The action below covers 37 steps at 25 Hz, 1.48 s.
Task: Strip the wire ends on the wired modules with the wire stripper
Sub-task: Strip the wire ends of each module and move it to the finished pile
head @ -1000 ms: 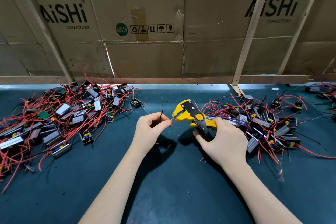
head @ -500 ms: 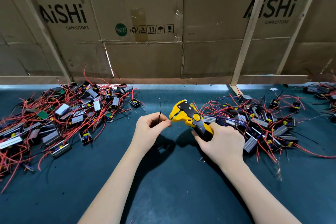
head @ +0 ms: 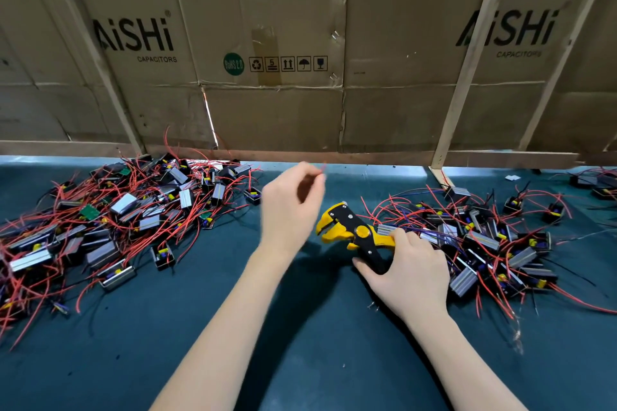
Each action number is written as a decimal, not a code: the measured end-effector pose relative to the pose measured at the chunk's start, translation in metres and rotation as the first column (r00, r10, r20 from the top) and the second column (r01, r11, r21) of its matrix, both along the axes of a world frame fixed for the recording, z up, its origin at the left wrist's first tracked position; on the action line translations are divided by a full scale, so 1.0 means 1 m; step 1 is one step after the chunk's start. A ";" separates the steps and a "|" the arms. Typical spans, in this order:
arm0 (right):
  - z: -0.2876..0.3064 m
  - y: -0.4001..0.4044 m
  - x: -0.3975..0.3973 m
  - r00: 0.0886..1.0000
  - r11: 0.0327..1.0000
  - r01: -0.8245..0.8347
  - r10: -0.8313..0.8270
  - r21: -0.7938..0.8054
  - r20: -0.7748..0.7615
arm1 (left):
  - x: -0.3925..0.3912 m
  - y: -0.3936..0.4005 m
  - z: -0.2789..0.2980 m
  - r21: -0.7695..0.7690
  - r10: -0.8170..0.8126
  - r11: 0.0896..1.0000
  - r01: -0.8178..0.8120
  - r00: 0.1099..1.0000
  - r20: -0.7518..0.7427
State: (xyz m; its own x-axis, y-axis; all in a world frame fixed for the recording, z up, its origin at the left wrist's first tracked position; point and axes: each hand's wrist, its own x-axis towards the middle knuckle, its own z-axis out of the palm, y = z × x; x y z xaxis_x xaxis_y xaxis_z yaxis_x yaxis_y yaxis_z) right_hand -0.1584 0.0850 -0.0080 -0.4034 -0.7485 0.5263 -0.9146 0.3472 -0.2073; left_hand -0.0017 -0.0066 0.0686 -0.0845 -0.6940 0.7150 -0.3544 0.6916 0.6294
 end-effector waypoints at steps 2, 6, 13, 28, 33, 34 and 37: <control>-0.001 0.000 0.001 1.000 0.998 -0.014 0.013 0.060 0.008 | -0.046 0.009 0.023 0.095 -0.265 0.958 0.271 0.962 -0.068; 0.000 0.003 -0.001 0.998 0.998 -0.013 0.009 0.069 0.058 | -0.095 0.029 0.038 0.349 -0.662 0.722 0.597 0.743 0.100; -0.002 -0.001 0.002 0.997 0.997 -0.063 0.061 0.054 0.041 | 0.029 -0.045 0.011 0.279 -0.099 0.955 0.101 0.995 -0.020; -0.001 0.000 -0.003 0.998 0.999 -0.048 0.047 0.021 0.040 | 0.092 -0.112 -0.047 0.404 0.379 0.839 -0.363 0.924 0.044; -0.001 0.000 -0.003 0.999 0.997 -0.026 0.023 0.069 0.047 | 0.060 -0.051 -0.039 0.412 0.062 0.910 -0.044 0.998 -0.029; -0.001 0.001 -0.005 0.999 0.997 -0.017 0.013 0.070 0.052 | 0.053 -0.040 -0.042 0.418 -0.040 0.908 -0.022 0.989 0.140; 0.001 0.002 -0.008 0.997 0.998 0.023 -0.027 0.055 0.072 | 0.040 -0.016 -0.050 0.430 -0.168 0.903 -0.025 0.899 0.405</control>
